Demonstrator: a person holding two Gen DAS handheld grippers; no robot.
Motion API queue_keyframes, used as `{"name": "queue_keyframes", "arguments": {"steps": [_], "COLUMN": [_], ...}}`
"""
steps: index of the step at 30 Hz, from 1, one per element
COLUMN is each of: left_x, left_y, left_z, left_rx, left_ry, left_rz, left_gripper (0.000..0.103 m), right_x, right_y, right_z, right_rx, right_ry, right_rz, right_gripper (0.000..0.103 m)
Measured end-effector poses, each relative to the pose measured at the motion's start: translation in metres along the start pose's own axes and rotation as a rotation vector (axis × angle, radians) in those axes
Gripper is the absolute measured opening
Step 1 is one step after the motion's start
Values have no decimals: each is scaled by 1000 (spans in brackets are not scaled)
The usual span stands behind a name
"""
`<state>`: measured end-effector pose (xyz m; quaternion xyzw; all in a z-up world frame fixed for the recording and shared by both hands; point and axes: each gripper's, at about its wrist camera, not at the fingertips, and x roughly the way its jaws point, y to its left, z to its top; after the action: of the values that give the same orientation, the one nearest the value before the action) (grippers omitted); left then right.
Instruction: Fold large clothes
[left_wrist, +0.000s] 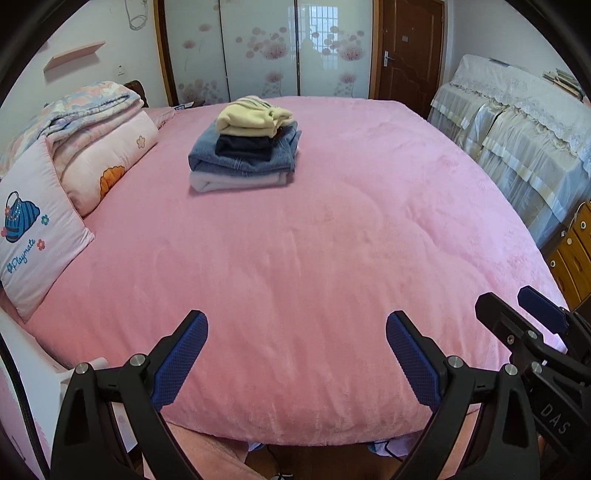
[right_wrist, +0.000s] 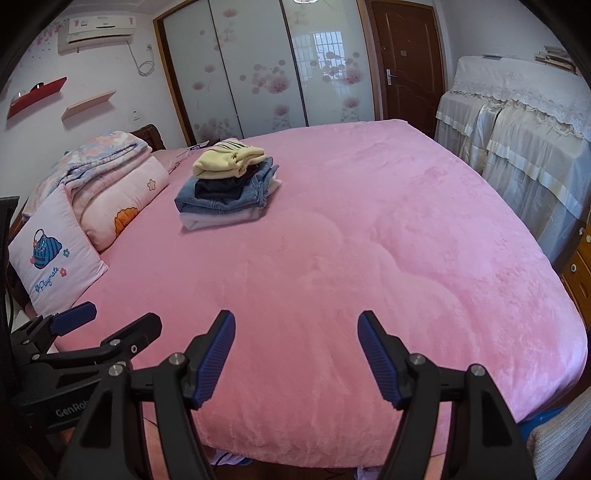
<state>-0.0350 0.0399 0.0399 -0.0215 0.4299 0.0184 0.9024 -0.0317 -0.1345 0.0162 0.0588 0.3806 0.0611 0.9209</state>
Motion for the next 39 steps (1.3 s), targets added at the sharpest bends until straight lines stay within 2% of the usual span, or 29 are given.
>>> {"name": "queue_keyframes", "arguments": {"steps": [20, 39], "left_x": [13, 15], "left_y": [3, 6], "left_z": [0, -2], "left_rx": [-12, -25], "left_ry": [47, 55], "left_rz": [-6, -15], "left_gripper": [96, 96], "right_x": [7, 9], "right_y": [1, 1], "right_z": [-10, -11], "right_rx": [16, 20], "right_ry": [32, 39], "right_rz": [-17, -28], "right_gripper": [69, 69]}}
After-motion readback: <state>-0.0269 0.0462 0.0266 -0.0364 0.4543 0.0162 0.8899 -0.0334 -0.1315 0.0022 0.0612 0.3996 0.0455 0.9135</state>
